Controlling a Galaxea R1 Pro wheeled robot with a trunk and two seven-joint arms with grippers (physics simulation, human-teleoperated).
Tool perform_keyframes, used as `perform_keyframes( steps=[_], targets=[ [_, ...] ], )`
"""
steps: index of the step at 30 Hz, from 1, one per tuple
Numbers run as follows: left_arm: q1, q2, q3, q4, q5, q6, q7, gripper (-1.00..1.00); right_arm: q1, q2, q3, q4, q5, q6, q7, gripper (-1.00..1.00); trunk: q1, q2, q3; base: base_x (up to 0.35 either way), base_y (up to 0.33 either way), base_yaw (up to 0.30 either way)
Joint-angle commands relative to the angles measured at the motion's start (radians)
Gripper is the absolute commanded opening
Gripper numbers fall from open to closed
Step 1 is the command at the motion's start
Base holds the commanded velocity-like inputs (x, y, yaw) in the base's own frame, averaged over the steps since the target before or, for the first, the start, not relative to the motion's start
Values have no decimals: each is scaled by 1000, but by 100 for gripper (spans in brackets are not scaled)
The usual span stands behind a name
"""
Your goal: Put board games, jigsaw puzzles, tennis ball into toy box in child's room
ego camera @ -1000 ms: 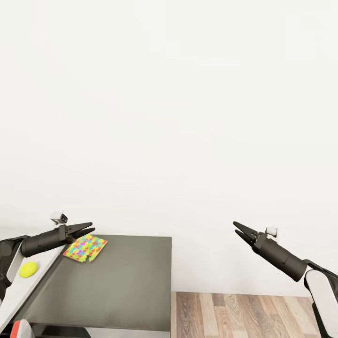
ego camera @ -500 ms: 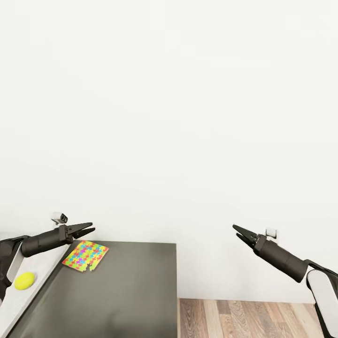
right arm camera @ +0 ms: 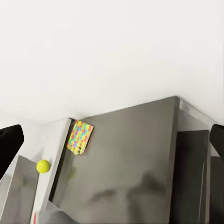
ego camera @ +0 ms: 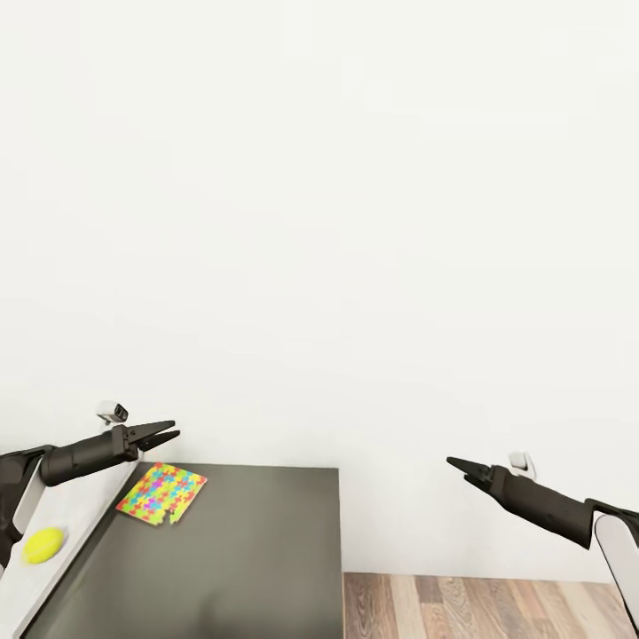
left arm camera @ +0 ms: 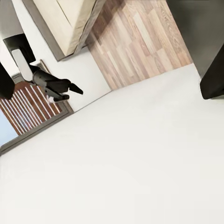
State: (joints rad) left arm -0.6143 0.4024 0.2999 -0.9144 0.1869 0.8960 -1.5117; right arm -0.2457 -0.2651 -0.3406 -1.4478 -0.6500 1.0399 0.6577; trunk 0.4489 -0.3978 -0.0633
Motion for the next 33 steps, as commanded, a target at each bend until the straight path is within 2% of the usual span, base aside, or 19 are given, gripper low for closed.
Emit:
perform_keyframes(
  steps=[1, 19, 24, 27, 30, 33],
  targets=[
    [-1, 0, 0, 0, 1, 11, -4, 100, -2, 0, -1, 0, 6, 7, 7, 100, 1, -2, -2, 206, 68, 0],
    [-1, 0, -4, 0, 1, 11, -4, 100, 11, -3, 3, 9, 9, 7, 12, 100, 1, -2, -2, 26, 41, 0],
    [-1, 0, -3, 0, 0, 11, 4, 100, 12, -19, 4, 9, 6, 7, 12, 100, 1, -2, -2, 0, 1, 0],
    [-1, 1, 0, 0, 0, 11, 32, 100, 13, -20, 5, 9, 7, 7, 12, 100, 1, -2, -2, 0, 0, 0],
    [-1, 0, -2, 0, 0, 12, 89, 100, 13, -19, 5, 7, 7, 7, 11, 100, 1, -2, -2, 0, 0, 0],
    [-1, 0, -1, 0, 1, 14, 191, 100, 13, -19, 5, 7, 7, 7, 12, 100, 1, -2, -2, 0, 0, 0]
  ],
)
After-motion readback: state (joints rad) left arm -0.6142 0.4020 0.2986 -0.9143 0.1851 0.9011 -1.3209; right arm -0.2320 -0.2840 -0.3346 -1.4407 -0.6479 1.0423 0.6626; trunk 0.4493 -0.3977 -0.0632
